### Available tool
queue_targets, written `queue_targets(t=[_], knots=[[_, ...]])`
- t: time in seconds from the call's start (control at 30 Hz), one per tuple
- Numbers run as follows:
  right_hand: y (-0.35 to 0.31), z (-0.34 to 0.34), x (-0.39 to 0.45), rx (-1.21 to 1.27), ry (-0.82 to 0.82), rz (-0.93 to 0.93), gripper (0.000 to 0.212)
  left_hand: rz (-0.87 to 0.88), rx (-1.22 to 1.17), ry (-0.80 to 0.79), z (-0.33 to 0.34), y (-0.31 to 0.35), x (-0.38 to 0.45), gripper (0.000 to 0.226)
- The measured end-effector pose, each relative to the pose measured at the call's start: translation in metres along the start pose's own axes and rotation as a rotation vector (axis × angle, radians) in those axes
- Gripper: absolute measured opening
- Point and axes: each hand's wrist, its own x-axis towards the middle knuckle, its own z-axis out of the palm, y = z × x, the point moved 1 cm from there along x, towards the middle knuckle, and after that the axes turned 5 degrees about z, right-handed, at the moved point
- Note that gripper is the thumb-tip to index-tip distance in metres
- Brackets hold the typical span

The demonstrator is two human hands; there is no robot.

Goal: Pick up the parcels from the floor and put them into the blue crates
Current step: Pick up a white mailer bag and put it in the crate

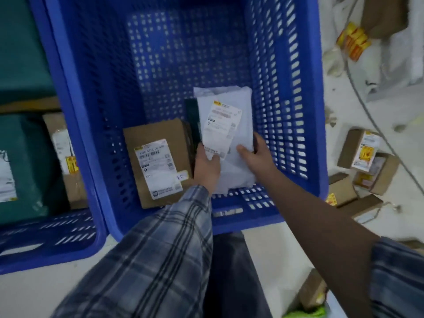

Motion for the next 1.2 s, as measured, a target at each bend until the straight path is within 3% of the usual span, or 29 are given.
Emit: queue_targets(t=[0.13,0.2,0.33,0.6,0.9,1.03,1.1,1.2], knots=[[0.017,0.021,0.024,-0.028,0.001,0.047,0.054,-0.062,-0.107,0.073,0.011,-0.021,0.033,0.055],[0.018,0.029,0.036,-0.063,-0.016,0.049,0.049,-0.087,-0.114,0.078,0.018,-0.027,0.039,0.07],[0.015,0.04,0.049,-0.167,0.004,0.039,0.043,-0.069,0.054,0.098,0.028,-0.034,0.037,0.093],[0.013,0.052,0.058,-0.413,-0.008,0.123,0.049,0.089,0.876,-0.017,0.033,-0.04,0.033,0.074],[0.008,0.037,0.042,-0.523,-0.169,0.332,0.037,-0.058,0.961,-0.254,0.028,-0.022,0.031,0.07],[0.011,0.02,0.019,-0.287,-0.131,0.392,0.029,-0.117,0.888,-0.313,0.031,0.003,0.009,0.041],[0.009,0.018,0.001,-0.115,-0.108,0.439,0.017,-0.076,0.896,-0.342,0.037,0.011,-0.007,0.035],[0.006,0.018,-0.018,0.135,-0.004,0.419,0.02,0.006,0.897,-0.36,0.04,0.019,-0.023,0.024]])
